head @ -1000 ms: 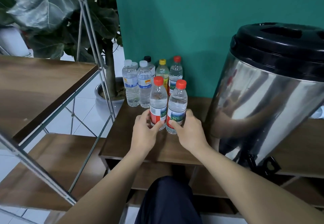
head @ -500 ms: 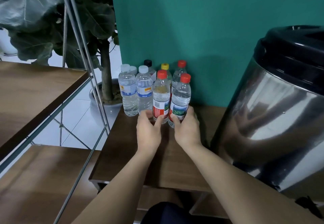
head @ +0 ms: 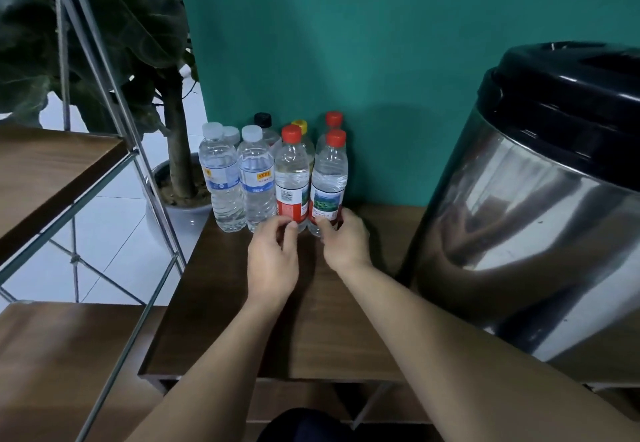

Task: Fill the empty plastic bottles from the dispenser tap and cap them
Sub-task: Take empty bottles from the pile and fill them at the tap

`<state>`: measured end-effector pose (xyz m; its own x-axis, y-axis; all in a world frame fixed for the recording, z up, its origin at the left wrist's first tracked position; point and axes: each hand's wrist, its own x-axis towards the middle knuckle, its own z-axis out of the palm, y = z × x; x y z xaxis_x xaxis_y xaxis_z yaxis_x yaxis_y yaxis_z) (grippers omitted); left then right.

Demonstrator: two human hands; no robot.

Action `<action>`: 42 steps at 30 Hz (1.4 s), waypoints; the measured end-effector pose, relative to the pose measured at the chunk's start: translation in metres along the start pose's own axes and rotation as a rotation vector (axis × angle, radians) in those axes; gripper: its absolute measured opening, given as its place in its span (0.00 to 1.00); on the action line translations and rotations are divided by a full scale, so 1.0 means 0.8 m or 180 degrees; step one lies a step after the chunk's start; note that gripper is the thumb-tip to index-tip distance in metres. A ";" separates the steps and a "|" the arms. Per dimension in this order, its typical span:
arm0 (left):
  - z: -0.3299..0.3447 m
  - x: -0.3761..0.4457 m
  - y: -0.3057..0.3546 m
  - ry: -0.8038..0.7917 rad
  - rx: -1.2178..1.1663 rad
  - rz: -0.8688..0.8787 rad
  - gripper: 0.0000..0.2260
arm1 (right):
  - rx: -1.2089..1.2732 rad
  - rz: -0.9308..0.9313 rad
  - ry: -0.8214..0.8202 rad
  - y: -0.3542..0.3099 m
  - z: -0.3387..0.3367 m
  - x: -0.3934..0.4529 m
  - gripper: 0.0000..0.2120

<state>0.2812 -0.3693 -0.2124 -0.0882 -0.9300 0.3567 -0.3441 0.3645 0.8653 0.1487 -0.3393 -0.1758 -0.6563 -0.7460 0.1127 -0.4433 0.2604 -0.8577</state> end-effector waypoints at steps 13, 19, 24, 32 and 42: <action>-0.053 -0.045 0.053 -0.0415 -0.0396 -0.0218 0.05 | 0.0839 -0.0308 -0.0498 -0.028 -0.092 -0.108 0.02; -0.090 -0.127 0.154 -0.0623 -0.0619 0.0163 0.05 | 0.1191 -0.0699 -0.0658 -0.050 -0.189 -0.196 0.09; -0.085 -0.182 0.248 -0.1019 -0.0952 0.0392 0.04 | 0.1272 -0.1058 -0.0459 -0.056 -0.307 -0.251 0.10; 0.020 -0.266 0.386 -0.1824 -0.1301 0.0841 0.02 | 0.0967 -0.1078 0.0058 0.023 -0.486 -0.267 0.05; 0.255 -0.286 0.415 -0.1888 -0.0520 0.0475 0.10 | 0.0463 -0.0242 0.0710 0.212 -0.573 -0.176 0.05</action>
<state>-0.0035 -0.0449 -0.0781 -0.6435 -0.7191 0.2624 -0.1449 0.4510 0.8807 -0.1138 0.0912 -0.1070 -0.7498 -0.6026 0.2733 -0.4147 0.1061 -0.9038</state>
